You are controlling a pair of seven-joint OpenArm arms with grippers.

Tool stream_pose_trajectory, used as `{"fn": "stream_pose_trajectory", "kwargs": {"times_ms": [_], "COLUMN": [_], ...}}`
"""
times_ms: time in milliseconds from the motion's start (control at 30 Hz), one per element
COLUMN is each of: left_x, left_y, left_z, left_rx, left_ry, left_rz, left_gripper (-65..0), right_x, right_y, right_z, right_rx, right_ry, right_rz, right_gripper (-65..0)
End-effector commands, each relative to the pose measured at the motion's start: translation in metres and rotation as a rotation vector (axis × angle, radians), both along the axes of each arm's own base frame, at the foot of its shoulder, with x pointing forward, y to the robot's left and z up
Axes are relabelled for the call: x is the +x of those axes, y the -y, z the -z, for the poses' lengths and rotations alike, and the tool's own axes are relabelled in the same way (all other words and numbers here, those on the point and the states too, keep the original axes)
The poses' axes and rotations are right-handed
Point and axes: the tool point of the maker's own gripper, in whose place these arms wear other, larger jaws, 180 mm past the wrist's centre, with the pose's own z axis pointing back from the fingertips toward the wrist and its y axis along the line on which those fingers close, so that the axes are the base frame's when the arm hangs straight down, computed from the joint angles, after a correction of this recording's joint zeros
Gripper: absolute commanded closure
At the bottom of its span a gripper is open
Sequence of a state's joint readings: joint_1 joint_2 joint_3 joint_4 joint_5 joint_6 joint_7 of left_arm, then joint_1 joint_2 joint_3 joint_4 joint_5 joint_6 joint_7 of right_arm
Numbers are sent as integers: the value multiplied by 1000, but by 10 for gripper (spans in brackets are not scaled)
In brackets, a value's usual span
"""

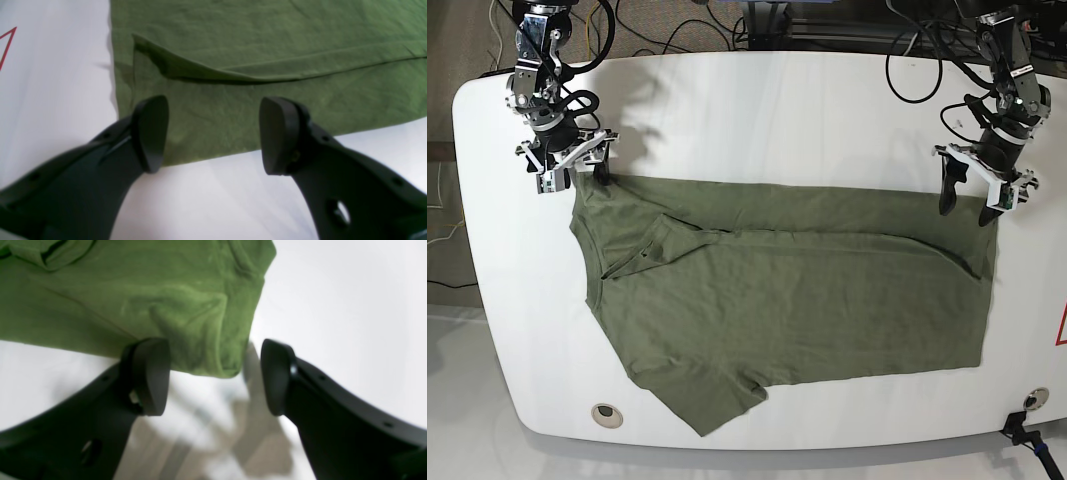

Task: Fold the T-shirt properly
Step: 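Pull the held shirt edge back toward the arms' bases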

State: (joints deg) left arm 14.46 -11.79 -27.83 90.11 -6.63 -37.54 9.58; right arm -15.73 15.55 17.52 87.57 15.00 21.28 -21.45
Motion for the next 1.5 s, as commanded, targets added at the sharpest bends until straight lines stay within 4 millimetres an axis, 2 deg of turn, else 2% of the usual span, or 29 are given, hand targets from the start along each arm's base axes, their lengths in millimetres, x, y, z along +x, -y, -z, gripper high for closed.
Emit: {"fn": "stream_pose_trajectory", "kwargs": {"times_ms": [0, 133, 200, 400, 467, 500, 633, 800, 900, 967, 1033, 1333, 1467], "left_x": [6, 6, 6, 3, 2, 2, -2, 3, 4, 5, 12, 16, 22], "left_y": [-2, -2, -2, -17, -21, -22, -25, -33, -55, -62, -64, -77, -79], "left_z": [-15, -15, -15, -9, -8, -6, 8, 19, 16, 16, 10, 38, 34], "left_rx": [-1, -1, -1, 3, 3, 1, -19, -42, -13, -6, -8, -52, -53], "left_ry": [54, 53, 51, 38, 35, 32, -4, -21, -6, -2, 18, -46, -34], "left_rz": [4, 4, 4, -63, -73, -76, -94, -129, -245, -282, -291, -332, -334], "left_gripper": [-403, -403, -403, -403, -403, -403, -403, -403, -403, -403, -403, -403, -403], "right_x": [10, 11, 11, 11, 10, 10, 10, 9, 8, 8, 8, 6, 6], "right_y": [2, 3, 3, 2, 3, 3, 3, 3, 2, 2, 2, -4, -4], "right_z": [-13, -7, -6, -6, -5, -5, -5, -4, -4, -4, -3, -1, -1], "right_rx": [-4, 6, 7, 8, 8, 8, 8, 8, 10, 10, 10, 27, 27], "right_ry": [49, 38, 36, 35, 32, 32, 32, 29, 28, 28, 26, 25, 25], "right_rz": [-8, -10, -8, -9, -8, -8, -8, -8, -8, -8, -8, -3, -3], "right_gripper": [-412, -410, -375, -93, -18, 0, 0, 0, 0, 0, 0, 0, 0]}}
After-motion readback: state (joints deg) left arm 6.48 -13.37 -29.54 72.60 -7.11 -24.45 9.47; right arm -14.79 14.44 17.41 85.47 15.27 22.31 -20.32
